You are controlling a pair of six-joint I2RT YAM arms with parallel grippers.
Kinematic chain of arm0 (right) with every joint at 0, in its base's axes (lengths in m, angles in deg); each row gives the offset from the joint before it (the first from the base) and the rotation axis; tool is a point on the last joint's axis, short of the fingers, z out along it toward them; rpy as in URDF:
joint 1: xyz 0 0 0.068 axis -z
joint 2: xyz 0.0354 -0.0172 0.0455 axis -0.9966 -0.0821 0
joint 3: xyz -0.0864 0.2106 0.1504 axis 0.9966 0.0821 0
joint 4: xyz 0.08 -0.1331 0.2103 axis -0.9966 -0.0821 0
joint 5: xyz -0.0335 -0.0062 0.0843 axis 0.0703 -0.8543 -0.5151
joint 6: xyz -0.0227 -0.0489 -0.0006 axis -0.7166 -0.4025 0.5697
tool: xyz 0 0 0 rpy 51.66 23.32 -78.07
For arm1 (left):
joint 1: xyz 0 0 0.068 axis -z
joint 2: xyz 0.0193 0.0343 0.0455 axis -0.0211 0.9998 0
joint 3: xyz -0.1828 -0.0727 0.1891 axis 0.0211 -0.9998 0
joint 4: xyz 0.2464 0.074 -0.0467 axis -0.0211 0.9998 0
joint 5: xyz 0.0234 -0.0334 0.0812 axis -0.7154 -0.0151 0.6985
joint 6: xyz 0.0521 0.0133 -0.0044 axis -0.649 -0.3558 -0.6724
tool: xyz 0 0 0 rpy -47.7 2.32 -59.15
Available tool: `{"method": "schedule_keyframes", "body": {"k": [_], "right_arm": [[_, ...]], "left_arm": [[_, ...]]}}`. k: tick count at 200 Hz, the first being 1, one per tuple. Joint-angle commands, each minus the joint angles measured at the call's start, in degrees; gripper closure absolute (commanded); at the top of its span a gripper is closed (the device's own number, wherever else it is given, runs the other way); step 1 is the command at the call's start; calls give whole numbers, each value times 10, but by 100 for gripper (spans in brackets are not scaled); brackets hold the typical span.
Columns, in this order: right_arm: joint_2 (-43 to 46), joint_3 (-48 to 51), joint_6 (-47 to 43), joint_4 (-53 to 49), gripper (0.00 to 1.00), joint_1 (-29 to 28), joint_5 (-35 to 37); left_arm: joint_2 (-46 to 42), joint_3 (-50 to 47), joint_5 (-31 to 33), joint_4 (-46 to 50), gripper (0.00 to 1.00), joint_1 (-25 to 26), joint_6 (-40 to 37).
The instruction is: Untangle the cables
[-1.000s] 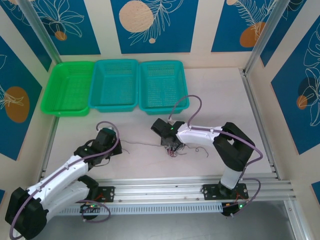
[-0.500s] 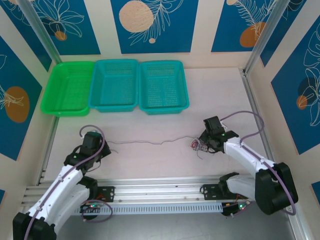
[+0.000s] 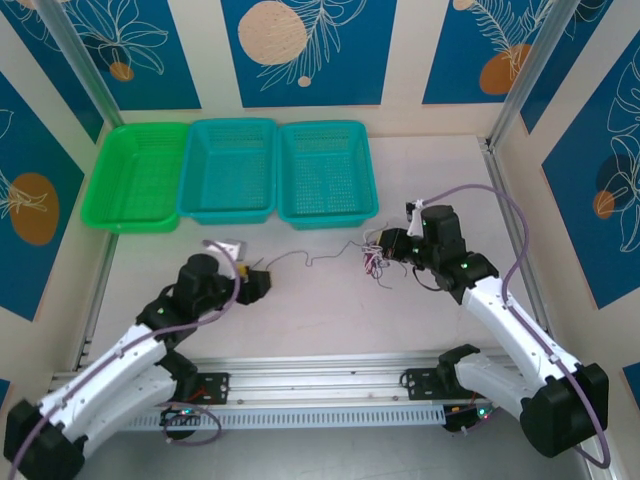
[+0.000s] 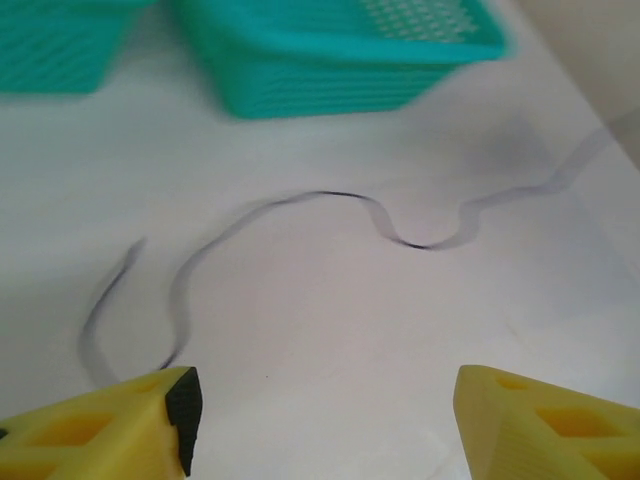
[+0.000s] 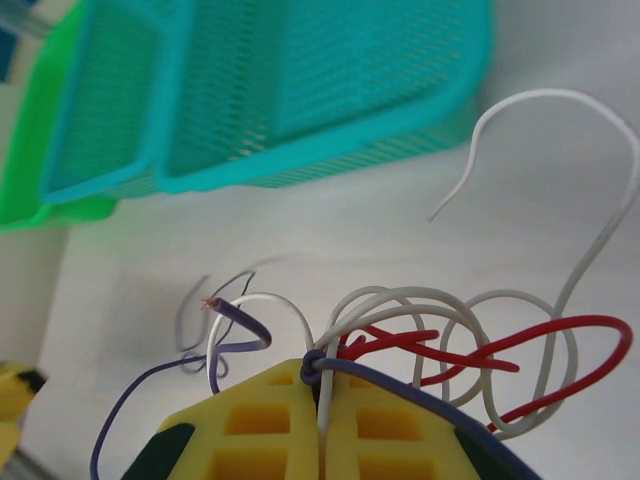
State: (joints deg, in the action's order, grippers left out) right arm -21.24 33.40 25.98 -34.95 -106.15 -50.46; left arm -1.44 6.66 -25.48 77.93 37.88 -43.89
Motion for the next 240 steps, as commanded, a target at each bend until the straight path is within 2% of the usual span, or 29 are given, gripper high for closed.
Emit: {"method": "schedule_keyframes", "body": {"k": [1,16,31,56,66,76,81,93,102,108,132,152,177,195,219,240], "right_arm": [[3,-39,-46,-14,100,-11,-89],[4,-58,-47,-25,100,-23,-103],[6,-73,-48,-36,100,-36,-112],[12,-87,-50,-52,100,-63,-113],[15,-89,-47,-57,100,-72,-113],[19,-90,-44,-59,100,-77,-110],[21,-89,-39,-61,100,-79,-105],[28,-85,-28,-66,100,-80,-80],[33,-82,-18,-76,100,-79,-45],[37,-80,-6,-87,100,-77,-3],[49,-65,68,-154,100,-35,160],[60,-32,124,-190,100,47,200],[81,26,158,-186,100,168,142],[91,57,164,-180,100,223,103],[95,90,160,-140,100,230,40],[93,110,163,-101,100,216,-5]], "left_arm": [[83,55,-40,-132,28,74,-123],[156,86,-51,-172,23,110,-181],[225,115,-49,-201,18,124,-219],[305,126,38,-278,5,130,-226],[324,126,56,-300,4,130,-230],[339,129,60,-306,11,130,-235],[345,131,62,-305,20,130,-234],[352,130,76,-298,54,131,-218],[347,125,93,-288,86,130,-200],[340,121,111,-278,100,130,-187],[289,109,200,-200,100,119,-139],[234,106,251,-87,100,72,-71],[150,92,215,11,100,-23,-4],[96,98,192,52,100,-70,10],[74,154,167,91,100,-96,-12],[93,249,164,128,100,-112,-47]]}}
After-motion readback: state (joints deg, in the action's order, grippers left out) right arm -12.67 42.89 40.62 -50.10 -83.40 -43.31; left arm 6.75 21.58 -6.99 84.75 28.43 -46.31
